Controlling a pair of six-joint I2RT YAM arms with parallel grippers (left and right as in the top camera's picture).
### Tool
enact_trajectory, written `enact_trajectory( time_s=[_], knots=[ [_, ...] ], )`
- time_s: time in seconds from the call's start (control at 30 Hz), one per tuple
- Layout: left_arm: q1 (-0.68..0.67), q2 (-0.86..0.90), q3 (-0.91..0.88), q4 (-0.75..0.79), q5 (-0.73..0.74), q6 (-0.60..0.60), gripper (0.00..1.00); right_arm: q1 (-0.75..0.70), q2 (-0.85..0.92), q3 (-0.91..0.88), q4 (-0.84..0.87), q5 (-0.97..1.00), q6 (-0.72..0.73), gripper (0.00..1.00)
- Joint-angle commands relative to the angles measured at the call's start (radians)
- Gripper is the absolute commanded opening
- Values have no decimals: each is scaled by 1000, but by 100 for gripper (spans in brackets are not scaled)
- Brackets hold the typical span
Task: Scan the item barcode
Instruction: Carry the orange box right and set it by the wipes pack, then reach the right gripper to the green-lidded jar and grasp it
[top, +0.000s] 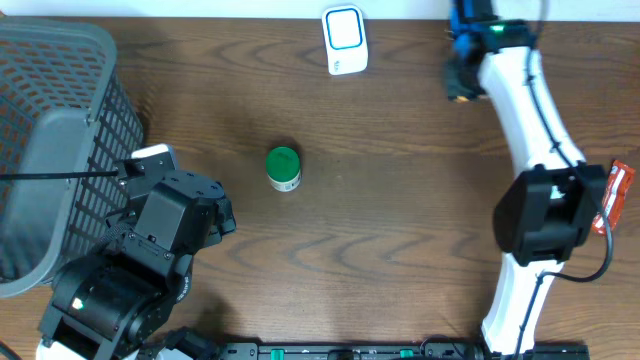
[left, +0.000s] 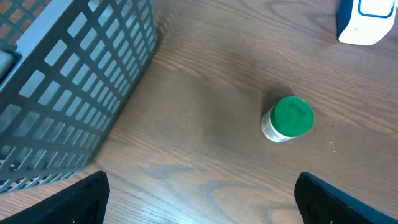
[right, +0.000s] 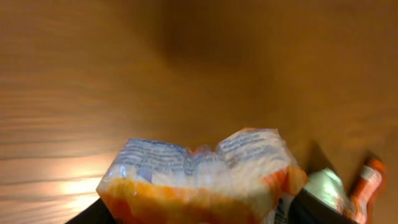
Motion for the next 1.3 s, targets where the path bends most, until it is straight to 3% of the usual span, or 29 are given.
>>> enact_trajectory(
  time_s=[0.0, 0.17, 0.37, 0.5, 0.53, 0.6, 0.63, 0.8, 0.9, 1.03, 1.27],
  knots=[
    [4, 0, 6, -3, -16, 6, 95, -122, 34, -78, 13, 61, 14, 59],
    [4, 0, 6, -3, -16, 6, 96, -366, 34, -325, 223, 52, 49, 59],
    [4, 0, 6, -3, -16, 5, 95, -497, 33, -405, 304, -44, 112, 48],
    [4, 0, 6, -3, -16, 6, 96, -529, 20, -344, 280, -79, 112, 61],
    [4, 0, 6, -3, -16, 6, 95, -532, 15, -316, 261, -79, 112, 69],
    [4, 0, 6, -3, -16, 6, 95, -531, 5, -250, 222, -79, 112, 93],
    [4, 0, 6, -3, -16, 6, 95, -526, -1, -209, 200, -78, 111, 99],
    [4, 0, 6, -3, -16, 6, 95, -461, -45, 22, 72, -96, 117, 99],
    [4, 0, 6, -3, -16, 6, 95, -399, -79, 109, 31, -246, 142, 99],
    [4, 0, 6, -3, -16, 5, 95, -262, -106, 122, 21, -665, 142, 99],
    [4, 0, 6, -3, -16, 5, 95, 44, -89, 77, -13, -702, 175, 99]
  ],
)
